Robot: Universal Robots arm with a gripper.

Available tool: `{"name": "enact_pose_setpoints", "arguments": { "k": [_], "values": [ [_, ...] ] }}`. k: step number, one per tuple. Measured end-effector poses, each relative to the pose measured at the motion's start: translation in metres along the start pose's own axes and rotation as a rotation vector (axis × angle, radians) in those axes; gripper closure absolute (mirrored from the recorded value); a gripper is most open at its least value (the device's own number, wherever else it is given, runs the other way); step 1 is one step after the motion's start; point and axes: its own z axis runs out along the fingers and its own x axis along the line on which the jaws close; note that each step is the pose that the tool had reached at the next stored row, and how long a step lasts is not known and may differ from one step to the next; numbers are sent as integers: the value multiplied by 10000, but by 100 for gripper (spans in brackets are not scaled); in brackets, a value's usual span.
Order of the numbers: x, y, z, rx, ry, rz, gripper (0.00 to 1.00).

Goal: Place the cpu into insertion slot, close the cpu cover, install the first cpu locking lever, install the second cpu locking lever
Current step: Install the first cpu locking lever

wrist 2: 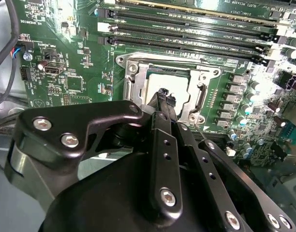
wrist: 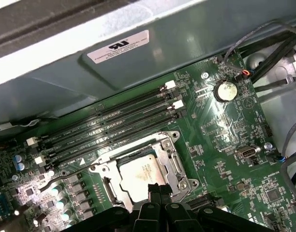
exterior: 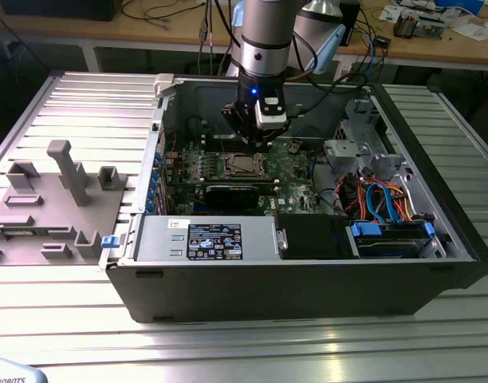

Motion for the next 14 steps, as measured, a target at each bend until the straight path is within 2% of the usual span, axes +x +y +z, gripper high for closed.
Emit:
{"name": "enact_pose_setpoints", "arguments": {
  "k": [14],
  "values": [
    [0,0,0,0,-10,-442,89]
  ]
}}
